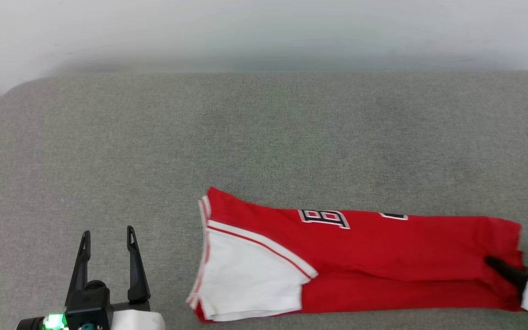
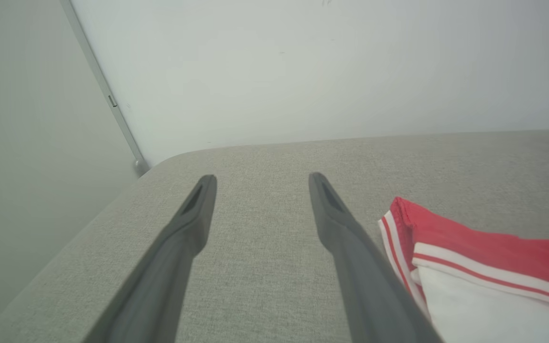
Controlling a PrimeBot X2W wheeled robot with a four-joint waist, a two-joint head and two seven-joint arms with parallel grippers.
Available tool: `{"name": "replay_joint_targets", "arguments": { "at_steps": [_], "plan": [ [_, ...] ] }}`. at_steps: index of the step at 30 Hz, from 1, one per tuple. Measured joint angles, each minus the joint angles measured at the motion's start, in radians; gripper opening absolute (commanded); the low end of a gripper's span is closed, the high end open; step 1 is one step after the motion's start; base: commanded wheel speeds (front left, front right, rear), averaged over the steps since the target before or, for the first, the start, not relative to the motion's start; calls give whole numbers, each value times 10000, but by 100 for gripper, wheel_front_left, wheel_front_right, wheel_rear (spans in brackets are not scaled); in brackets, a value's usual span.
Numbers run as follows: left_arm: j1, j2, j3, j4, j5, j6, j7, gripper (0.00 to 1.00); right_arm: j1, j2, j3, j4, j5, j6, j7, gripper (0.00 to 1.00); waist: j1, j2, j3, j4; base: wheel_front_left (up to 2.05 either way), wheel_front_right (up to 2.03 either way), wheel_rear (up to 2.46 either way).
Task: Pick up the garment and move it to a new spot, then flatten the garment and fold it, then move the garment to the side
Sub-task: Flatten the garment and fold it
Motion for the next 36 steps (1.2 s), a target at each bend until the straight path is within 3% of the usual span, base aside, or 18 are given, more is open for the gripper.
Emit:
{"name": "replay_joint_targets", "arguments": {
  "at_steps": [8, 15, 20, 25, 36],
  "plan": [
    [302, -136, 230, 12, 155, -211, 0, 100, 39, -1062, -378, -35, -209, -2, 941, 0, 0, 0, -284, -90, 0, 0, 0],
    [351, -203, 387, 36, 174, -474, 0, 100, 156, -869, -351, -2023, -240, -4, 1887, 0, 0, 0, -323, -139, 0, 0, 0],
    [297, -278, 487, 107, 182, -654, 2, 100, -260, -4, 282, -3446, -951, -4, 2642, 0, 0, 0, -253, -144, 0, 0, 0],
    [74, -336, 541, 174, 186, -876, 0, 100, -1324, 1131, 1415, -3852, -1801, -4, 3404, 0, 0, -1, -94, -119, 0, 0, 0],
    [-373, -489, 656, 297, 217, -1095, 0, 100, -4030, 3419, 3747, -2027, -2673, -4, 3553, 0, 0, -1, 465, 95, 0, 0, 0]
  ]
}}
